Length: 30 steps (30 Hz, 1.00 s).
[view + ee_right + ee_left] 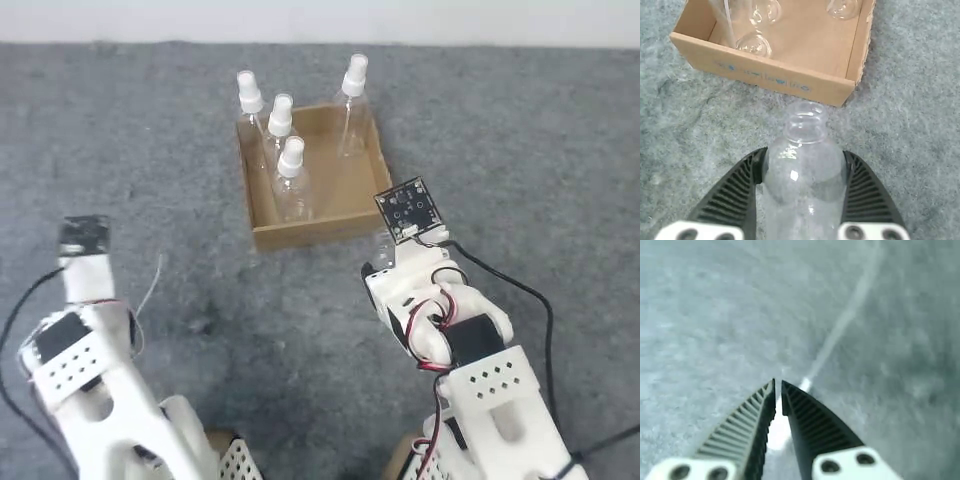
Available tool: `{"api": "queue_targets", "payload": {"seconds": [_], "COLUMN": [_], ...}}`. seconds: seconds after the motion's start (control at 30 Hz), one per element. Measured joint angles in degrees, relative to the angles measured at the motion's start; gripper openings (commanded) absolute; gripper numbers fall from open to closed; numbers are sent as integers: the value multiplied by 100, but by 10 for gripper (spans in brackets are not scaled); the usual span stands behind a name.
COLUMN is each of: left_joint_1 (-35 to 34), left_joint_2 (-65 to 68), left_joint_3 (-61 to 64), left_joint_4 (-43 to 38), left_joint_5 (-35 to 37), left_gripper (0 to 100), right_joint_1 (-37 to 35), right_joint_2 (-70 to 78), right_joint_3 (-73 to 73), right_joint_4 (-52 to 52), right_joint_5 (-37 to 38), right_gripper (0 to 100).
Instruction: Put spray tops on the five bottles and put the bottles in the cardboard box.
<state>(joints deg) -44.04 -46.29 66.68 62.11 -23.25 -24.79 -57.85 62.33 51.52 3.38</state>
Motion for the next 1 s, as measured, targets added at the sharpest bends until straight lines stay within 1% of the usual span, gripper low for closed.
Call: {"api": "queue_targets", "payload": {"seconds": [0.13, 0.23, 0.4, 0.53, 0.63, 0.7, 0.8, 0.87, 1.0], "left_joint_1": [-308, -607, -1108, -1512, -1688, -1714, -1749, -1741, -1741], "left_joint_2": [0, 0, 0, 0, 0, 0, 0, 0, 0], "left_joint_3": [-9, -9, -9, -9, -9, -9, -9, -9, -9], "left_joint_4": [-659, -976, -1073, -1073, -1073, -1073, -1046, -809, -105], "left_joint_5": [897, 1424, 2321, 2796, 2664, 2303, 1538, 1222, 923], "left_gripper": [15, 15, 15, 16, 37, 96, 198, 239, 225], "right_joint_1": [0, 0, 0, 0, 0, 0, 0, 0, 0], "right_joint_2": [0, 0, 0, 0, 0, 0, 0, 0, 0], "right_joint_3": [0, 0, 0, 0, 0, 0, 0, 0, 0], "right_joint_4": [0, 0, 0, 0, 0, 0, 0, 0, 0], "right_joint_5": [0, 0, 0, 0, 0, 0, 0, 0, 0], "right_gripper": [82, 82, 82, 82, 82, 82, 82, 82, 82]}}
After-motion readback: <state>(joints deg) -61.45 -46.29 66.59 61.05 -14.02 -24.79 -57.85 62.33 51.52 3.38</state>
